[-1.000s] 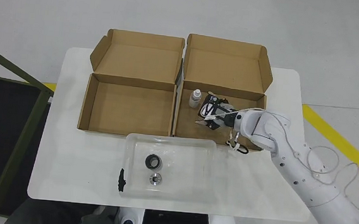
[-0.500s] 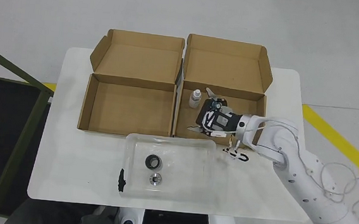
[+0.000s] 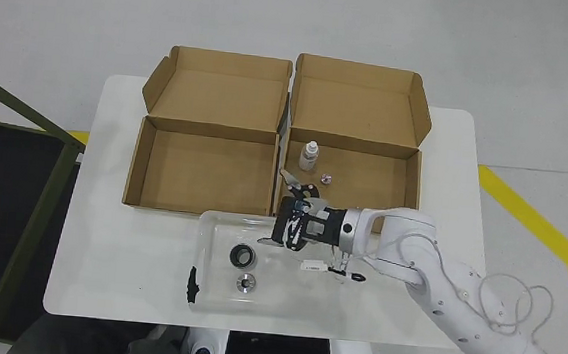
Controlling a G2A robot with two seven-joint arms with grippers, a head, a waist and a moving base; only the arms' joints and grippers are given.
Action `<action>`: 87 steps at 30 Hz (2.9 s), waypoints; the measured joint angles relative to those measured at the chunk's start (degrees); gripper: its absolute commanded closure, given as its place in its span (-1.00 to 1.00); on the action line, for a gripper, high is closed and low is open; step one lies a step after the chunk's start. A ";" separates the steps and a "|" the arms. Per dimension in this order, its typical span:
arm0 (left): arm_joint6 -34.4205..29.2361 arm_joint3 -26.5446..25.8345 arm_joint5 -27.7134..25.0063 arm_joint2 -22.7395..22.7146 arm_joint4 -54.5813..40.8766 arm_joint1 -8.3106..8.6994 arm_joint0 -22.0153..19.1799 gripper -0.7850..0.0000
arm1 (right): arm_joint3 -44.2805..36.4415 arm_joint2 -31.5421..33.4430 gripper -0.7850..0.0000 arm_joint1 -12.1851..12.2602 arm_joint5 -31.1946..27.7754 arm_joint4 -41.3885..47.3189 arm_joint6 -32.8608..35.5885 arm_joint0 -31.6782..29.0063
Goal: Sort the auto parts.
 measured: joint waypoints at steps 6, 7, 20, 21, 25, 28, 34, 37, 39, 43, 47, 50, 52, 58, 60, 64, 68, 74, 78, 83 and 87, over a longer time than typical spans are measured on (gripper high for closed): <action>0.00 0.00 0.00 0.00 0.00 0.00 0.00 -1.00 | -0.84 -2.98 -1.00 -0.88 -0.70 -0.52 -0.29 -0.88; 0.00 0.00 0.00 0.00 0.00 0.00 0.00 -1.00 | -0.98 -3.31 -1.00 -0.99 -0.72 -0.67 -0.31 -0.97; 0.00 0.00 0.00 0.00 0.00 0.00 0.00 -1.00 | -0.41 -8.01 -1.00 -2.87 -1.95 -2.90 -0.35 -1.23; 0.00 0.00 0.00 0.00 0.00 0.00 0.00 -1.00 | -0.29 -8.28 -1.00 -3.01 -2.02 -3.06 -0.35 -1.18; 0.00 0.00 0.00 0.00 0.00 0.00 0.00 -1.00 | 0.50 -9.60 -0.98 -3.63 -2.39 -3.53 -0.31 -1.05; 0.00 0.00 0.00 0.00 0.00 0.00 0.00 -1.00 | 1.53 -10.67 -0.84 -4.16 -2.67 -3.71 -0.26 -0.91; 0.00 0.00 0.00 0.00 0.00 0.00 0.00 -1.00 | 3.68 -12.06 -0.78 -5.13 -2.60 -4.53 0.01 -0.43; 0.00 0.00 0.00 0.00 0.00 0.00 0.00 -1.00 | 4.69 -12.55 -0.76 -5.52 -2.26 -5.16 0.41 -0.42; 0.00 0.00 0.00 0.00 0.00 0.00 0.00 -1.00 | 5.32 -12.74 -0.73 -5.75 -1.96 -5.57 0.70 -0.47; 0.00 0.00 0.00 0.00 0.00 0.00 0.00 -1.00 | 6.34 -12.86 -0.62 -6.10 -1.56 -6.15 1.08 -0.61; 0.00 0.00 0.00 0.00 0.00 0.00 0.00 -1.00 | 7.54 -12.71 -0.58 -6.46 -0.99 -6.36 1.14 -0.75; 0.00 0.00 0.00 0.00 0.00 0.00 0.00 -1.00 | 8.31 -12.43 -0.62 -6.72 -0.40 -6.37 1.32 -0.72; 0.00 0.00 0.00 0.00 0.00 0.00 0.00 -1.00 | 8.70 -12.20 -0.62 -6.86 -0.11 -6.48 1.32 -0.67; 0.00 0.00 0.00 0.00 0.00 0.00 0.00 -1.00 | 9.79 -11.22 -0.58 -7.10 0.39 -6.99 1.29 -0.81; 0.00 0.00 0.00 0.00 0.00 0.00 0.00 -1.00 | 10.13 -11.05 -0.57 -7.18 0.27 -7.16 1.40 -0.98; 0.00 0.00 0.00 0.00 0.00 0.00 0.00 -1.00 | 10.82 -10.90 -0.50 -7.39 0.22 -7.34 1.31 -1.28; 0.00 0.00 0.00 0.00 0.00 0.00 0.00 -1.00 | 11.49 -10.90 -0.33 -7.70 0.12 -7.42 1.19 -1.43; 0.00 0.00 0.00 0.00 0.00 0.00 0.00 -1.00 | 12.07 -11.28 0.01 -8.26 0.19 -7.56 1.11 -1.60; 0.00 0.00 0.00 0.00 0.00 0.00 0.00 -1.00 | 12.41 -11.44 0.00 -8.61 0.18 -7.66 1.14 -1.63; 0.00 0.00 0.00 0.00 0.00 0.00 0.00 -1.00 | 12.90 -11.48 -0.02 -9.01 -0.12 -7.82 1.32 -1.52; 0.00 0.00 0.00 0.00 0.00 0.00 0.00 -1.00 | 13.28 -11.49 0.00 -9.28 -0.37 -7.85 1.45 -1.55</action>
